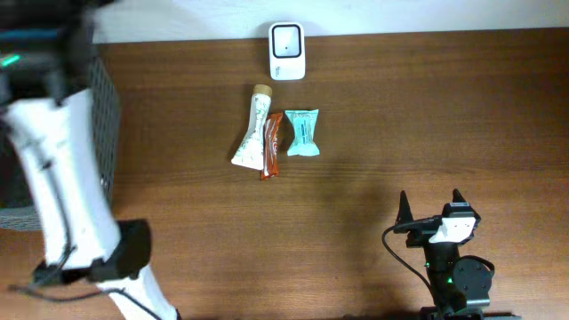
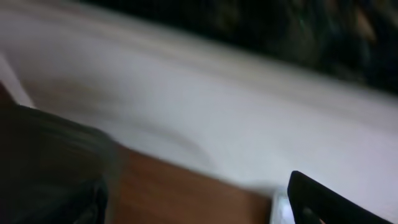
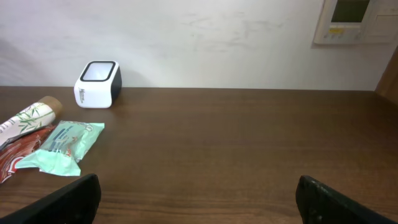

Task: Scan the item barcode

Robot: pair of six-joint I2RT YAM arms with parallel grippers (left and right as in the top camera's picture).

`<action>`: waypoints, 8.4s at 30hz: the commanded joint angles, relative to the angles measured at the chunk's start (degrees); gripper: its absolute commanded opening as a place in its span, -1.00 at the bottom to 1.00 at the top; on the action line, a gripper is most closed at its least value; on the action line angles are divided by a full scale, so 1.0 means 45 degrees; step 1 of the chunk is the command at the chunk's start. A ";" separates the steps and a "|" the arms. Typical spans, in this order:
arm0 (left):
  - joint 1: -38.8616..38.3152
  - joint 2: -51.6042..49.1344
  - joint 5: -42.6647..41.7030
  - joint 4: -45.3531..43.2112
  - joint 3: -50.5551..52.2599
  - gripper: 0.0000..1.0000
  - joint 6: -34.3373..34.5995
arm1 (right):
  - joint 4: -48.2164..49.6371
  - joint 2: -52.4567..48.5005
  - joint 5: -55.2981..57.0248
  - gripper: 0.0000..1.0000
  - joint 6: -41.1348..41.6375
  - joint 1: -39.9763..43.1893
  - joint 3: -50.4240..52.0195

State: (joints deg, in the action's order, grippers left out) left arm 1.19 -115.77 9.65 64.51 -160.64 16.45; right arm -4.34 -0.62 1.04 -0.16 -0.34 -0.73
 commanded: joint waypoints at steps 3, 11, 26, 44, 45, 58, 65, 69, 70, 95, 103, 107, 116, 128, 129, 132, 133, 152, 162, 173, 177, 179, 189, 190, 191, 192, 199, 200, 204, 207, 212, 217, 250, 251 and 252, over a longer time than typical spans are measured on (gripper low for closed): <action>0.3390 -0.0097 0.0500 0.0573 0.0131 0.82 -0.1773 | -0.0053 0.0092 0.0160 0.98 0.0049 0.0073 0.0092; 0.6538 -0.0165 -0.0617 -0.0578 0.7169 0.97 -0.6625 | -0.0053 0.0092 0.0160 0.97 0.0049 0.0068 0.0092; 0.7786 -0.0199 -0.2351 -0.0248 1.4848 0.83 -1.0316 | -0.0053 0.0092 0.0160 0.97 0.0049 0.0073 0.0092; 0.7786 -0.0437 -0.4337 -0.1428 1.7665 -1.00 -1.0904 | -0.0053 0.0092 0.0160 0.97 0.0049 0.0073 0.0092; 0.7786 -0.0427 -0.4289 -0.1428 1.7592 -1.00 -1.0904 | -0.0053 0.0092 0.0160 0.97 0.0049 0.0073 0.0092; 0.7776 -0.0413 -0.8621 -0.1243 0.2880 -1.00 -0.0277 | -0.0053 0.0092 0.0160 0.97 0.0049 0.0073 0.0092; 0.4964 -0.0418 -1.5280 -0.0549 -0.0743 -1.00 0.4580 | -0.0053 0.0092 0.0160 0.97 0.0049 0.0073 0.0092; 0.1171 -0.0457 -1.1948 0.2210 -0.0223 -1.00 0.2079 | -0.0053 0.0092 0.0160 0.97 0.0049 0.0073 0.0092; -0.0015 -0.0515 -1.0108 0.2696 0.0073 -1.00 0.2079 | -0.0053 0.0092 0.0155 0.97 0.0049 0.0073 0.0092; -0.8723 -0.6509 -0.1467 -0.0432 0.4862 0.02 0.2890 | -0.0053 0.0092 0.0160 0.97 0.0049 0.0073 0.0092; -0.6042 -0.4211 -0.1768 0.2278 0.1525 0.22 0.2307 | -0.0053 0.0092 0.0160 0.97 0.0049 0.0068 0.0092; -0.4765 -0.2846 -0.1535 0.2778 0.1044 0.95 0.0131 | -0.0053 0.0092 0.0160 0.98 0.0049 0.0073 0.0092; -0.2234 -0.2414 0.1909 0.3968 0.1579 0.99 0.0126 | -0.0053 0.0092 0.0160 0.97 0.0049 0.0073 0.0092; -0.1287 -0.2414 0.1234 0.4124 0.5843 0.98 -0.0588 | 0.1360 0.0092 -0.9311 0.97 0.3123 0.0078 0.0092; -0.1287 -0.2414 0.1234 0.4129 0.5945 0.98 -0.0588 | 0.2147 0.0092 -0.9287 0.97 0.3662 0.0078 0.0092; -0.1287 -0.2414 0.1239 0.4119 0.5955 0.98 -0.0588 | 0.6455 0.0092 -0.8937 0.98 0.4629 0.0083 -0.0112; -0.1287 -0.2414 0.1239 0.4119 0.5955 0.99 -0.0588 | 0.6499 0.0034 -0.8174 0.97 0.4590 0.0083 -0.0646; -0.1287 -0.2414 0.1239 0.4119 0.5955 0.98 -0.0588 | -0.4838 -2.0677 -0.8820 0.66 0.4609 -0.1258 -1.7359; -0.1287 -0.2414 0.1239 0.4119 0.5955 0.98 -0.0588 | -0.3337 -2.5364 -0.1098 0.16 0.6766 -0.3759 -1.7354; -0.1287 -0.2414 0.1239 0.4119 0.5955 0.98 -0.0588 | -0.7917 -2.5369 0.1613 0.23 0.5571 -0.3215 -2.0351; -0.1287 -0.2414 0.1239 0.4119 0.5955 0.98 -0.0588 | -0.7057 -2.5505 0.0102 0.22 0.8325 -0.3356 -2.0526; -0.1282 -0.2414 0.1239 0.4119 0.5955 0.99 -0.0588 | -0.6377 -2.5849 0.0223 0.20 0.9034 -0.3560 -2.0526; -0.1287 -0.2414 0.1239 0.4119 0.5955 0.98 -0.0588 | -0.6232 -2.7977 0.1399 -0.07 0.9428 -0.3925 -2.0526; -0.1287 -0.2414 0.1239 0.4119 0.5955 0.99 -0.0588 | -0.6669 -2.7977 0.2059 -0.19 0.9428 -0.3925 -2.0531; -0.1287 -0.2414 0.1239 0.4119 0.5955 0.98 -0.0588 | -0.7179 -2.7977 0.2599 -0.24 0.9428 -0.3915 -2.0531; -0.1287 -0.2414 0.1239 0.4124 0.5955 0.98 -0.0588 | -0.7499 -2.7977 0.2817 -0.24 0.9428 -0.3905 -2.0531; -0.1287 -0.2414 0.1239 0.4119 0.5955 0.98 -0.0588 | -0.9695 -2.7928 0.2997 -0.74 0.9423 -0.3900 -2.1167; -0.1287 -0.2414 0.1239 0.4119 0.5955 0.98 -0.0588 | -1.0248 -2.7928 0.2871 -0.92 0.9418 -0.3900 -2.1668; -0.1287 -0.2414 0.1239 0.4119 0.5955 0.98 -0.0588 | -1.1672 -2.7919 0.1316 -0.92 0.7771 -0.3827 -2.3858; -0.1287 -0.2414 0.1239 0.4119 0.5955 0.98 -0.0588 | -1.2254 -2.7919 -0.2351 -0.92 0.5727 -0.3060 -2.4839; -0.1282 -0.2414 0.1239 0.4119 0.5955 0.98 -0.0588 | -1.3410 -2.7957 -0.1831 -0.06 0.6591 -0.2715 -2.3581; -0.1287 -0.2414 0.1239 0.4119 0.5955 0.98 -0.0583 | -1.2696 -2.8045 0.1345 -0.02 0.8291 -0.3803 -2.2566; -0.1287 -0.2414 0.1239 0.4119 0.5955 0.98 -0.0588 | -0.7626 -2.8045 -1.3449 -0.92 0.3060 -0.0350 -1.8564; -0.1287 -0.2414 0.1239 0.4119 0.5955 0.98 -0.0588 | -0.7873 -2.8045 -1.2313 -0.92 0.3434 -0.0058 -1.8515; -0.1287 -0.2414 0.1239 0.4119 0.5955 0.98 -0.0588 | -0.8034 -2.8040 -1.1604 -0.84 0.3619 0.0228 -1.8515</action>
State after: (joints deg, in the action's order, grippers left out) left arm -4.54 -126.23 15.22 83.13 -133.78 14.31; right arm -39.05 -126.19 -57.58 14.15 -3.44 -85.14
